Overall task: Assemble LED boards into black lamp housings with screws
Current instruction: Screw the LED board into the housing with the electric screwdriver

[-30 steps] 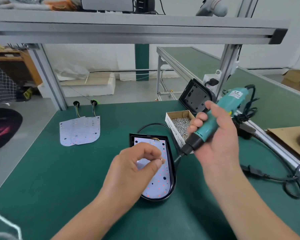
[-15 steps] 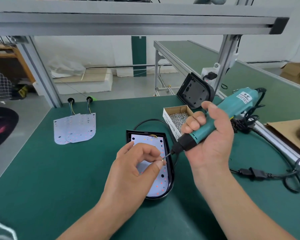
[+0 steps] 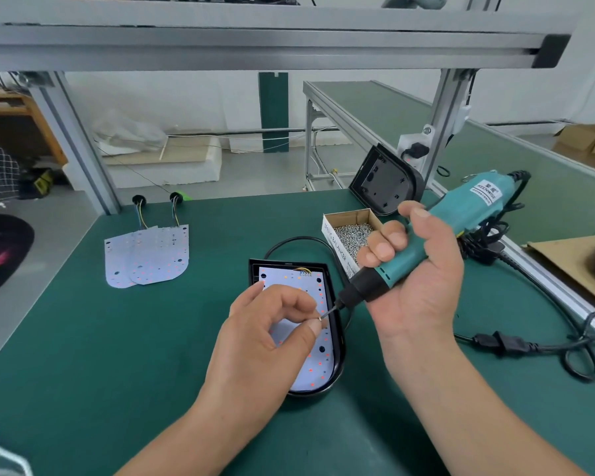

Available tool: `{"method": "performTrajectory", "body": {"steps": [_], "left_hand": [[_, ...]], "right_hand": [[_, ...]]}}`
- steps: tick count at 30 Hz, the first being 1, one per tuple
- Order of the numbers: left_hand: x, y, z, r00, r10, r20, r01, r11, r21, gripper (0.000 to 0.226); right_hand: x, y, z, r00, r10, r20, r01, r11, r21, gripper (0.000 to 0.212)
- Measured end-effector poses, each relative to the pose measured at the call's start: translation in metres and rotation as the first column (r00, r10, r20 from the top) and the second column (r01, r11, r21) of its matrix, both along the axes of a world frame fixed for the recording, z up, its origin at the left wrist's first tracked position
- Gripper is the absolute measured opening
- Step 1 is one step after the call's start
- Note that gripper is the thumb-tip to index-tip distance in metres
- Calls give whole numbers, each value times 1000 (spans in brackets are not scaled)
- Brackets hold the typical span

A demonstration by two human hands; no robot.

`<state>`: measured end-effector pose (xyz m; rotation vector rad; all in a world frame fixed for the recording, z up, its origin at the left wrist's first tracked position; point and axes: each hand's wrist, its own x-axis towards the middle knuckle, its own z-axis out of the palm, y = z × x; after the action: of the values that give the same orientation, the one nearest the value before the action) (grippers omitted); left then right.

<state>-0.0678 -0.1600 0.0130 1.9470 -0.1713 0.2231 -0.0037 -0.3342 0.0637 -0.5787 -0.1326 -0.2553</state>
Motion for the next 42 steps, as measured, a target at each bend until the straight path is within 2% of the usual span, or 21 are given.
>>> {"method": "performTrajectory", "body": {"steps": [8,14,19,28,35,37,39,40,42], "left_hand": [[-3,-1,-1,999,49,22,-50,996,67,33],[-4,-3,0,997,54,56,-60,991,117,36],[-5,-3,0,997,65,47,-70,991,118,38],[-3,-3,-1,996,38,77,-52,981,184,40],[-7,-2,5,995,-5,99,-16,977,213,33],[-7,1,8,984,27,175,-63,978,200,37],[0,7,9,961,133,242,-174,972,157,43],[5,10,9,956,196,216,-228,964,133,49],[17,16,9,960,278,22,-278,952,124,69]], "right_hand": [[-5,8,-4,999,-41,-5,41,997,-69,5],[0,5,-7,992,-41,-118,40,999,-13,7],[-2,9,-11,993,-55,-101,51,998,-42,8],[0,8,-12,985,-49,-166,54,998,21,8],[2,7,-13,984,-40,-173,46,998,31,8],[2,6,-12,984,-36,-176,43,998,38,7],[3,4,-12,983,-34,-181,43,998,48,7],[3,4,-12,983,-34,-182,44,998,49,7],[3,3,-12,984,-31,-176,39,998,44,7]]}}
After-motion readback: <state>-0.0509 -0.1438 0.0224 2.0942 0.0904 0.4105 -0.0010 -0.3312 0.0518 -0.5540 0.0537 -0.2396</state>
